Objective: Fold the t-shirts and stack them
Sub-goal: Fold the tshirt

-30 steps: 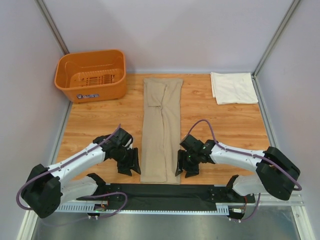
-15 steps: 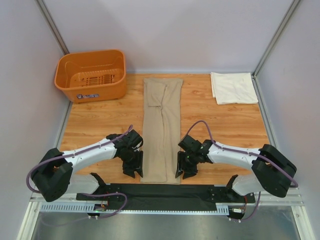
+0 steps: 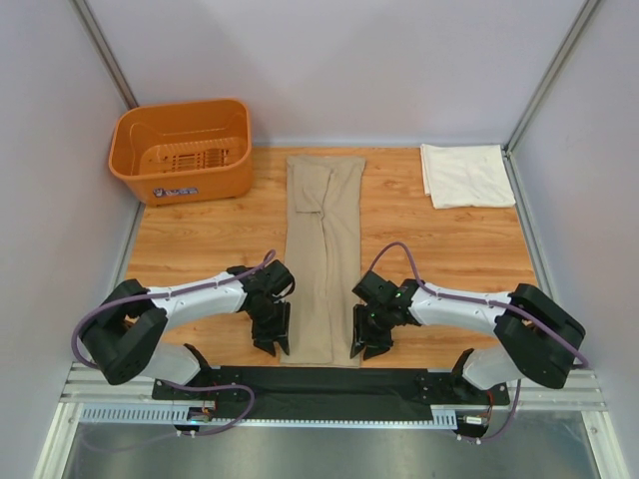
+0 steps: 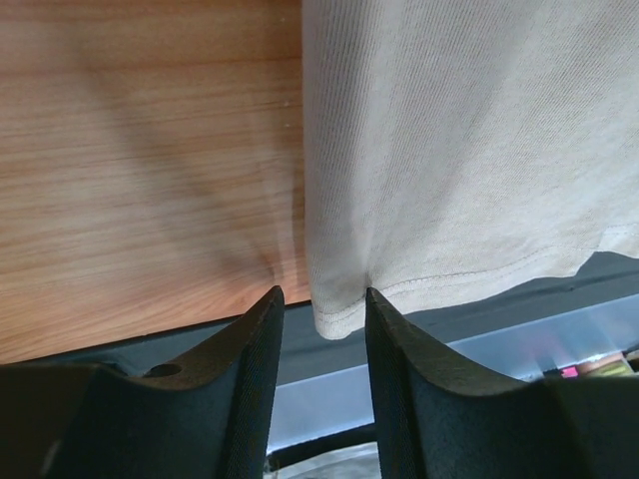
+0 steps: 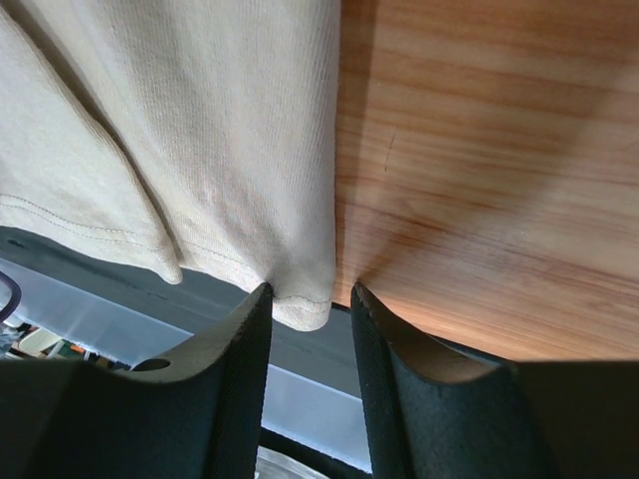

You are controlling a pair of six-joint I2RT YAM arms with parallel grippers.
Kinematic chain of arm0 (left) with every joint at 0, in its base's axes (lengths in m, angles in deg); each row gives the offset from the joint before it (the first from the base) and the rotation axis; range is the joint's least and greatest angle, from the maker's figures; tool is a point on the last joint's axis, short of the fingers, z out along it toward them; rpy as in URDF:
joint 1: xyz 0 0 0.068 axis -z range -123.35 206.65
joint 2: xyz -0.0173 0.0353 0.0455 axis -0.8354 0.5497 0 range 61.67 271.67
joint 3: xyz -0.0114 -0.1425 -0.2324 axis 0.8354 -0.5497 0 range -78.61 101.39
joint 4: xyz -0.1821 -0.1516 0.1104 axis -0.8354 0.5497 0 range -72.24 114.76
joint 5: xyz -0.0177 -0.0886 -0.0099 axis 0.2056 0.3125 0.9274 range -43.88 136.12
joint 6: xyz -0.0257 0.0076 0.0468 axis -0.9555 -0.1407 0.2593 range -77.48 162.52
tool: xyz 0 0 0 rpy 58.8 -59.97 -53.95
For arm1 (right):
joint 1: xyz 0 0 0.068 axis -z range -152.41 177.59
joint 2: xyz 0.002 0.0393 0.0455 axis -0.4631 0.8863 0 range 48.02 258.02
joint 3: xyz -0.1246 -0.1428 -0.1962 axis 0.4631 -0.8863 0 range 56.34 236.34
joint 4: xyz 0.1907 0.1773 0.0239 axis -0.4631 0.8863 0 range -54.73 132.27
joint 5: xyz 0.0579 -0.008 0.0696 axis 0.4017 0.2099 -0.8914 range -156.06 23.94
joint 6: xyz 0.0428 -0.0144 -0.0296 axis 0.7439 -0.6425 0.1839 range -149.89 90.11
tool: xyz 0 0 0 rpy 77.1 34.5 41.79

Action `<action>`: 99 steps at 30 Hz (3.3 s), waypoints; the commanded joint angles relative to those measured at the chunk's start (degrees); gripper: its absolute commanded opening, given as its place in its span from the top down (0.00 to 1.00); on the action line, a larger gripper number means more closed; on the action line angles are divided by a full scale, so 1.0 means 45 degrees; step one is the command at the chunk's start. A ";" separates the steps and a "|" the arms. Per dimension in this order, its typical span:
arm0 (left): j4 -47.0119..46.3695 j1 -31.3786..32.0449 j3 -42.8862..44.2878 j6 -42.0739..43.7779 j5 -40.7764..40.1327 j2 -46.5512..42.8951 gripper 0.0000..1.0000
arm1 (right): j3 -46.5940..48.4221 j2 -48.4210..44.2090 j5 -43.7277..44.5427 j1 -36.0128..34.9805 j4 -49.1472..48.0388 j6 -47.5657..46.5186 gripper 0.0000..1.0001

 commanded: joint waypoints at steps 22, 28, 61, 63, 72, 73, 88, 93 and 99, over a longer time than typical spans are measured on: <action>-0.0529 0.0169 -0.0514 -0.0702 0.0105 -0.0197 0.75 | 0.0007 0.0263 -0.0320 -0.0085 -0.0883 0.0068 0.70; 0.0112 -0.0007 -0.0729 -0.0897 -0.0498 -0.1012 1.00 | -0.0169 0.0148 0.0089 -0.0104 -0.0454 0.0029 0.95; 0.0055 -0.0456 -0.1592 -0.1249 0.0399 -0.4670 1.00 | -0.1206 -0.2977 -0.0223 0.0265 -0.0301 0.0929 1.00; 0.0388 -0.0631 -0.0774 -0.1113 0.0105 -0.4418 1.00 | -0.0507 -0.2979 -0.0184 0.1081 0.0479 0.0229 1.00; -0.0001 -0.4201 0.3265 0.1090 0.0456 -0.0475 1.00 | 0.4258 0.0786 -0.1140 0.5066 0.2434 -0.3581 1.00; -0.0041 -0.4438 0.3796 0.1327 0.0495 0.0032 1.00 | 0.4806 0.1236 -0.1238 0.5284 0.2554 -0.4126 1.00; 0.0663 -0.6237 1.0930 0.2560 0.1276 0.6677 1.00 | 1.3266 0.8053 -0.2195 0.7629 0.5191 -0.5987 1.00; 0.0389 -0.6725 1.1321 0.2287 0.1257 0.6990 1.00 | 1.4263 0.8817 -0.2488 0.7922 0.5367 -0.6181 1.00; 0.0740 -0.6921 1.2531 0.2384 0.1667 0.8162 1.00 | 1.5279 0.9872 -0.2957 0.8177 0.5485 -0.6280 1.00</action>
